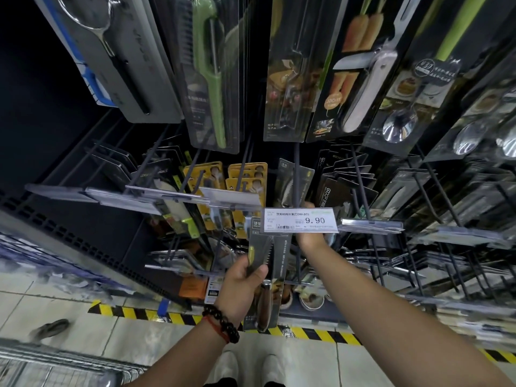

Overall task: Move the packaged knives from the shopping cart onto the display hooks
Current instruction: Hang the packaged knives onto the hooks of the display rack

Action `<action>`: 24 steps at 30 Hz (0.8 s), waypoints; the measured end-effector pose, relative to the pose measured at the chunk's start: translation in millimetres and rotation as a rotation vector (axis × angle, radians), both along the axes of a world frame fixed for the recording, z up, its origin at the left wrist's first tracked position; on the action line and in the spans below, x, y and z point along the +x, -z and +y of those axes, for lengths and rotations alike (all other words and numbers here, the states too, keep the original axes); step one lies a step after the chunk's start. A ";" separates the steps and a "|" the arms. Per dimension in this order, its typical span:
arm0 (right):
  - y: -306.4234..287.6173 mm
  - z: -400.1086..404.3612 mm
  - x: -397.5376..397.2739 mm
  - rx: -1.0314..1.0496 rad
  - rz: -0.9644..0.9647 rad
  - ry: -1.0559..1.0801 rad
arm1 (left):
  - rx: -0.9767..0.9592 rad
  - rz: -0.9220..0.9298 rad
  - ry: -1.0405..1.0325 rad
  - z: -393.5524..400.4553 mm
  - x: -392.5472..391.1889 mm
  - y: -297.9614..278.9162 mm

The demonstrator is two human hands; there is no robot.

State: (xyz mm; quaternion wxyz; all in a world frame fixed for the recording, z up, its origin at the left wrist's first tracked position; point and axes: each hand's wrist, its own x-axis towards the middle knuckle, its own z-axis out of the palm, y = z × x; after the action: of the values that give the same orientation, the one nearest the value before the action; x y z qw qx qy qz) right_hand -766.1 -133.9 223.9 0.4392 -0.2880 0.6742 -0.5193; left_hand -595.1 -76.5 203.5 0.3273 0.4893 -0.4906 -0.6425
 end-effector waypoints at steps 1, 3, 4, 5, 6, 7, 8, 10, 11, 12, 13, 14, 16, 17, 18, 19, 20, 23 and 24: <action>4.8 8.2 1.7 -0.012 0.026 0.008 | -0.004 -0.007 0.010 0.2 -1.4 2.6; 12.9 30.7 5.0 -0.025 -0.013 -0.017 | -0.005 -0.007 0.020 0.8 -4.1 5.9; 15.0 43.7 6.2 -0.014 -0.077 -0.006 | -0.006 -0.011 0.021 1.4 -5.4 8.8; 14.7 55.5 7.7 -0.021 -0.136 -0.006 | -0.009 -0.019 0.033 2.4 -6.2 10.7; 13.0 66.2 10.6 -0.038 -0.189 -0.039 | -0.010 -0.024 0.041 3.9 -7.0 12.9; 13.5 75.4 11.4 -0.057 -0.225 -0.073 | -0.015 -0.021 0.048 5.4 -7.1 15.0; 13.4 83.4 11.9 -0.078 -0.241 -0.101 | -0.019 -0.014 0.051 7.1 -7.1 17.9; 13.7 94.4 10.8 -0.114 -0.266 -0.122 | -0.033 -0.018 0.077 11.2 -8.1 19.9; 13.1 97.9 9.9 -0.120 -0.283 -0.135 | -0.037 -0.014 0.086 12.9 -8.5 21.6; 12.5 101.1 9.1 -0.112 -0.268 -0.154 | -0.034 -0.006 0.089 14.2 -9.2 22.3; 13.2 103.2 8.7 -0.112 -0.241 -0.179 | -0.031 -0.003 0.090 15.2 -9.7 21.6; 14.0 104.8 9.2 -0.125 -0.200 -0.214 | -0.032 -0.005 0.091 15.6 -10.2 21.6; 11.7 106.3 11.9 -0.146 -0.152 -0.261 | -0.047 -0.011 0.108 15.8 -10.7 19.7; 11.1 105.6 12.7 -0.141 -0.129 -0.257 | -0.058 -0.011 0.115 16.0 -10.3 17.5; 9.2 104.3 13.5 -0.141 -0.100 -0.251 | -0.070 -0.013 0.118 16.2 -10.0 15.3; 4.2 102.9 14.9 -0.137 -0.069 -0.241 | -0.074 -0.017 0.119 16.5 -9.5 12.8; -0.2 100.7 15.9 -0.138 -0.041 -0.242 | -0.075 -0.023 0.112 16.4 -8.6 10.7; -13.7 94.2 16.3 -0.159 0.016 -0.227 | -0.056 -0.066 0.041 15.0 -4.5 6.3; -15.1 90.7 16.2 -0.191 0.016 -0.200 | -0.047 -0.088 0.017 14.5 -2.0 5.8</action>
State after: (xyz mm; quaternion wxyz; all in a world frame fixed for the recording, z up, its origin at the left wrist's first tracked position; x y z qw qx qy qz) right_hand -749.9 -43.2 239.0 0.4540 -0.3983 0.5930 -0.5325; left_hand -597.2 -62.0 197.7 0.3112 0.5052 -0.5235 -0.6115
